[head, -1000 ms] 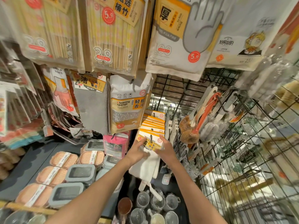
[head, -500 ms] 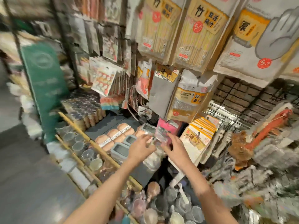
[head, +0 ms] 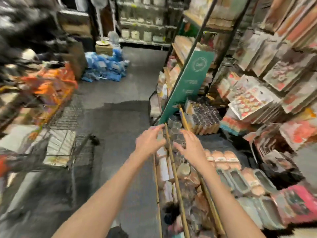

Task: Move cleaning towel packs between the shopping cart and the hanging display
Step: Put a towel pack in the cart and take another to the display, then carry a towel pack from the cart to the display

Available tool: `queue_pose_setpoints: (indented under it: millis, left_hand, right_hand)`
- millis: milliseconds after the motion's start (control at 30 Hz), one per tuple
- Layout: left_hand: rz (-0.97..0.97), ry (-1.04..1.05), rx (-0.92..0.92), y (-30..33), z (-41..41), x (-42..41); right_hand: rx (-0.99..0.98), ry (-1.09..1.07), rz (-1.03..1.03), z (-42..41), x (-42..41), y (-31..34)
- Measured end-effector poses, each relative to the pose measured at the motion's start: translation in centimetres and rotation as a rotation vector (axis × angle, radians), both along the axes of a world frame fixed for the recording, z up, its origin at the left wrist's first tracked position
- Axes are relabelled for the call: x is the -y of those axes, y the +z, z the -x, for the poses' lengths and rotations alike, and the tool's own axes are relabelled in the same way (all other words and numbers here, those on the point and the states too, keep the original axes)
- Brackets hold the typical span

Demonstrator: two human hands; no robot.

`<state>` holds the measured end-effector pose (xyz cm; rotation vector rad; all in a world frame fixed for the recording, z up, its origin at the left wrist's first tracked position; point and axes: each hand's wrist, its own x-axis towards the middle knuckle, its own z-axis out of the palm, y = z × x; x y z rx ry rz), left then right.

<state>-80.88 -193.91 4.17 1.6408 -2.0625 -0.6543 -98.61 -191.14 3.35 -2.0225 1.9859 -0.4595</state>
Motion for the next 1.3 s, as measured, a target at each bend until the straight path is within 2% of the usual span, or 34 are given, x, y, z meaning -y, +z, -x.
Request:
queue_pose_setpoints:
  millis: [333, 633, 1000, 1167, 1300]
  left_hand:
    - [0.021, 0.379, -0.069, -2.8, -21.0, 9.8]
    - [0.006, 0.633, -0.130, -5.3, -34.4, 14.5]
    - [-0.025, 1.059, -0.180, -9.5, -44.8, 19.9]
    - [-0.124, 1.317, -0.196, -11.8, -47.5, 22.6]
    - [-0.119, 1.514, -0.258, -13.9, -48.7, 22.3]
  right_hand:
    - [-0.088, 0.409, 0.044, -21.9, 16.1, -1.3]
    - [-0.044, 0.677, -0.031, -36.9, 24.3, -2.8]
    - [-0.040, 1.059, -0.122, -50.4, 36.2, -6.9]
    - [-0.146, 1.360, -0.120, -56.8, 42.1, -7.5]
    - [-0.221, 1.555, -0.222, -61.7, 44.6, -9.3]
